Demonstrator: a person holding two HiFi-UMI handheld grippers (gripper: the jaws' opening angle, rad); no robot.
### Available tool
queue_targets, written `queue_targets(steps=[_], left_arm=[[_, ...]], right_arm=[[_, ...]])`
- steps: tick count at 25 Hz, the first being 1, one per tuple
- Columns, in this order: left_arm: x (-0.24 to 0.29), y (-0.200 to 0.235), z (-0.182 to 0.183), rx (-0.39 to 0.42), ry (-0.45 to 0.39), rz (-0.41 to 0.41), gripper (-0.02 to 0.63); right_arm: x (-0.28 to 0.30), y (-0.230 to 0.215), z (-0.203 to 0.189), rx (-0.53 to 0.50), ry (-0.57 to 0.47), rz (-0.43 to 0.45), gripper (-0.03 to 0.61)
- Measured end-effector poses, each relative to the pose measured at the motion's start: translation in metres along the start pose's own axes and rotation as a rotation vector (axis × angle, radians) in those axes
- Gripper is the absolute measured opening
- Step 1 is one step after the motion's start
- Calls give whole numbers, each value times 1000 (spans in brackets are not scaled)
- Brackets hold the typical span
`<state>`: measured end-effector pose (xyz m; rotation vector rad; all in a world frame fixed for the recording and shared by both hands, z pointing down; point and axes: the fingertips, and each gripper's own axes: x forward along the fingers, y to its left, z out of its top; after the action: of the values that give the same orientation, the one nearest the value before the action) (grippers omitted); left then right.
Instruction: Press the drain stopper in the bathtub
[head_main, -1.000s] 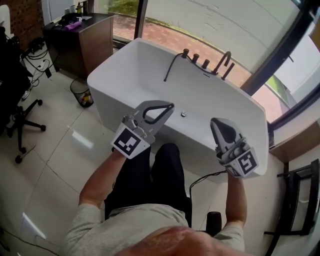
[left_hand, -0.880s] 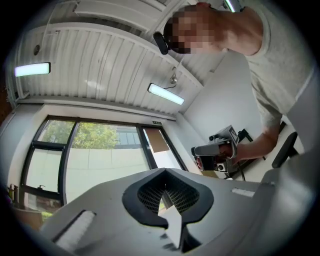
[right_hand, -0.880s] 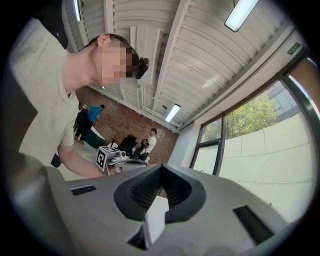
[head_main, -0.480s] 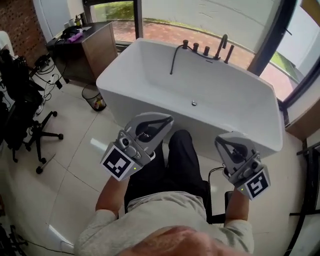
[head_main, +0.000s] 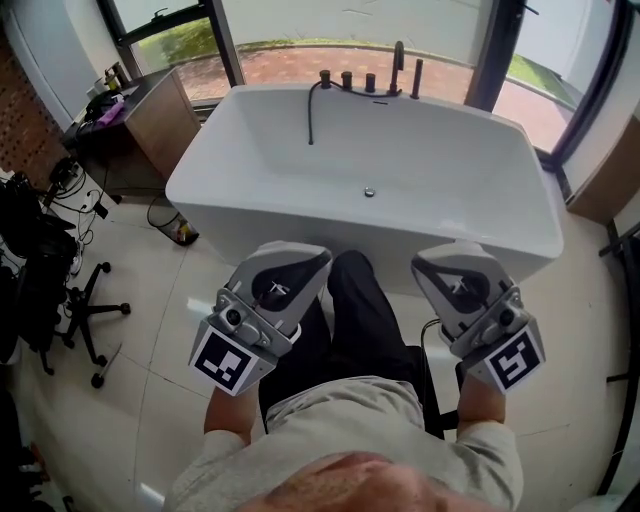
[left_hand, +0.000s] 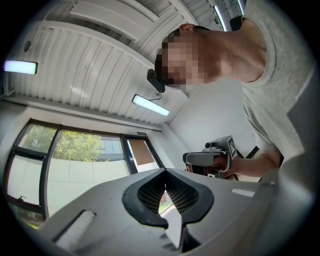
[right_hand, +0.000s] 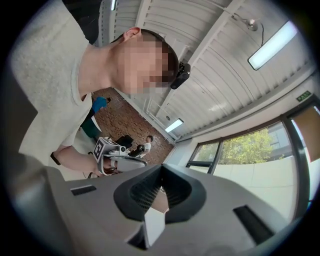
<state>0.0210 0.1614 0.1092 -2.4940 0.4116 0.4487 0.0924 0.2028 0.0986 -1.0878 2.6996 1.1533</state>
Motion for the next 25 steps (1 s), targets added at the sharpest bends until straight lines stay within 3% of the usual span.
queue_targets(steps=[8,25], left_arm=[[-6,-4,-12,-25,39,-16,9],[-4,-5,-29,-65,67,-13,9]], right_arm=[[-8,-5,-23,-39,82,-3,0],[-4,4,-54,13,122,36,0]])
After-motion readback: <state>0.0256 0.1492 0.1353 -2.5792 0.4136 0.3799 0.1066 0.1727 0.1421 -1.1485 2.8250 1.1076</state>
